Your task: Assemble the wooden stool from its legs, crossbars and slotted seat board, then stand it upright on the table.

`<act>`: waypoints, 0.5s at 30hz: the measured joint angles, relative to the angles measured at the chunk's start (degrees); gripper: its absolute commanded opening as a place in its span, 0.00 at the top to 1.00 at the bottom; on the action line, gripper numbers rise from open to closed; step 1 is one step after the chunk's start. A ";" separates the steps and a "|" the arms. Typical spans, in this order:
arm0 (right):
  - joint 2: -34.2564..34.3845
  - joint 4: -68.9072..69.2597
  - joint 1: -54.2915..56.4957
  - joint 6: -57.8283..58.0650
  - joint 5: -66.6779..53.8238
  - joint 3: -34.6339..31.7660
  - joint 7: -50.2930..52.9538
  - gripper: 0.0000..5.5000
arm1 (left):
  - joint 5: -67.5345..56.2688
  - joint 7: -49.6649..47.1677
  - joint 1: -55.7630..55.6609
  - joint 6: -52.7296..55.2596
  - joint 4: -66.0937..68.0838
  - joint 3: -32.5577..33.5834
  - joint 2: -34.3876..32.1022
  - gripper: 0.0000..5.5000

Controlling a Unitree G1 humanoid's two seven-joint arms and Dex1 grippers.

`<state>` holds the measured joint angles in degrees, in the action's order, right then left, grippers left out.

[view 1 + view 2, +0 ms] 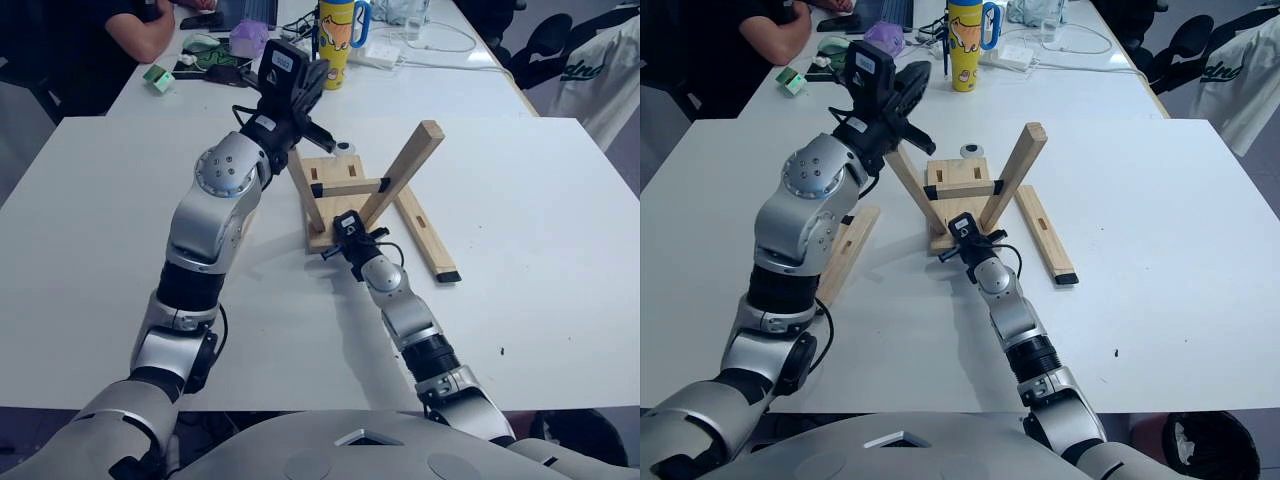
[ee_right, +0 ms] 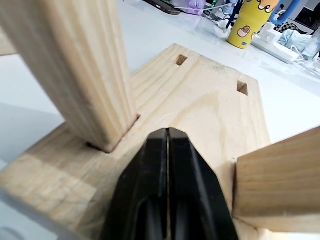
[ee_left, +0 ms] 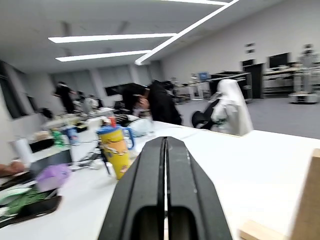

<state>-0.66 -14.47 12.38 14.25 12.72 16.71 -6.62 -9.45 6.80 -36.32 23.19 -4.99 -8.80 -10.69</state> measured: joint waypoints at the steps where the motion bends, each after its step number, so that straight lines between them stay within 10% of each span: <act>1: 0.00 0.00 0.00 0.00 -0.09 -0.01 0.00 1.00 | 1.06 -1.41 -0.02 -0.87 0.86 0.88 0.15 0.99; 15: 3.56 -4.74 3.04 -0.88 -2.62 -2.36 0.14 1.00 | 8.48 -8.93 17.18 -14.83 -14.25 6.74 1.89 0.99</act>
<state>2.89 -19.22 15.42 13.37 10.10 14.35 -6.48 -0.97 -2.13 -19.15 8.35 -19.25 -2.06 -8.80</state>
